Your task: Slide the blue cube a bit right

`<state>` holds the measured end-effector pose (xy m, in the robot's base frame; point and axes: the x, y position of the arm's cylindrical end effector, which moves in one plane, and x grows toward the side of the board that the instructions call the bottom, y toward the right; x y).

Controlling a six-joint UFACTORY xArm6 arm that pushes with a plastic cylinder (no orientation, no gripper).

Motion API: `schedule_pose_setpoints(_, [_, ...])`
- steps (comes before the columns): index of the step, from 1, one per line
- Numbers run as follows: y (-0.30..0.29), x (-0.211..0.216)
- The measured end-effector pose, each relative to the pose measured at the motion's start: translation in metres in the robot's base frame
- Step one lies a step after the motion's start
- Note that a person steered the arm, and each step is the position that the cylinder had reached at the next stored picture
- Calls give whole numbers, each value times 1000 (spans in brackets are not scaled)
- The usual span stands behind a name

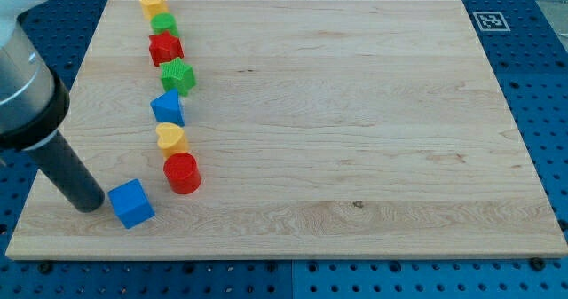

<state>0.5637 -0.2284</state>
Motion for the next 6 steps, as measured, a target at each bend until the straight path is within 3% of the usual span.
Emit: schedule_pose_setpoints(6, [38, 28])
